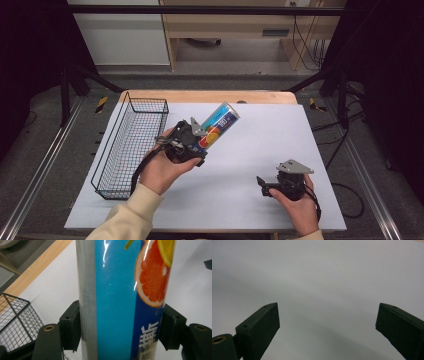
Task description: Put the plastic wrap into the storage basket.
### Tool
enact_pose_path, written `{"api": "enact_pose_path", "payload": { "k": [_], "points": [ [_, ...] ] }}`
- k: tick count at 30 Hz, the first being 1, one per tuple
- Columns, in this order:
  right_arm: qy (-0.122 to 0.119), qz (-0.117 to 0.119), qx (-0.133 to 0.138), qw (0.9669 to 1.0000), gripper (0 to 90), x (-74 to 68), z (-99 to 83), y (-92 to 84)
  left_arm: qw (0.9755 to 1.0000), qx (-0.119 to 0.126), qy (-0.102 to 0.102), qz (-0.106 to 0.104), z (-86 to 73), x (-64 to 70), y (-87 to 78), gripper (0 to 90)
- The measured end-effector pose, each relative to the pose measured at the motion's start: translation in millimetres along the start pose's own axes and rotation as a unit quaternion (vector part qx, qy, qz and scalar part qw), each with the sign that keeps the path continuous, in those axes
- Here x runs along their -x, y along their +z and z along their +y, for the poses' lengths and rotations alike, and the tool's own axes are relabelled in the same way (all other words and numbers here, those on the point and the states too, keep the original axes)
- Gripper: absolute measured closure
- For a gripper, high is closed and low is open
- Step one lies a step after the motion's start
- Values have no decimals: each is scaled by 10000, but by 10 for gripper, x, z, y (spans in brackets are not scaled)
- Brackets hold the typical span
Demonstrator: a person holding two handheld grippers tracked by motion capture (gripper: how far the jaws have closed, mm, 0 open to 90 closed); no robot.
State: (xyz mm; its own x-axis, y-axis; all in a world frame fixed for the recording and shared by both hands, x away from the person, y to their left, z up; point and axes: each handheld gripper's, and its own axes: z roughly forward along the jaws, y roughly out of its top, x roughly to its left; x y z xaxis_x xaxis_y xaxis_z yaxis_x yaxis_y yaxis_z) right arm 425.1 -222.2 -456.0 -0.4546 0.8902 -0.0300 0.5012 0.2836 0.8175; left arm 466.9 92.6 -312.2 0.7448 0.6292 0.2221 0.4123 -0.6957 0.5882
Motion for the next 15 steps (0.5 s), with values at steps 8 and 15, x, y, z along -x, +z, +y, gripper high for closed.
{"api": "enact_pose_path", "payload": {
  "k": [8, 15],
  "points": [
    [47, 4, -54, 10000, 56, 30, -10, 19, 10000, 12, 50, 33, 41, 7, -183, 319],
    [42, 1, -50, 10000, 42, 20, -14, 11, 9999, -3, 54, 107, 52, 22, -284, 319]
  ]
}}
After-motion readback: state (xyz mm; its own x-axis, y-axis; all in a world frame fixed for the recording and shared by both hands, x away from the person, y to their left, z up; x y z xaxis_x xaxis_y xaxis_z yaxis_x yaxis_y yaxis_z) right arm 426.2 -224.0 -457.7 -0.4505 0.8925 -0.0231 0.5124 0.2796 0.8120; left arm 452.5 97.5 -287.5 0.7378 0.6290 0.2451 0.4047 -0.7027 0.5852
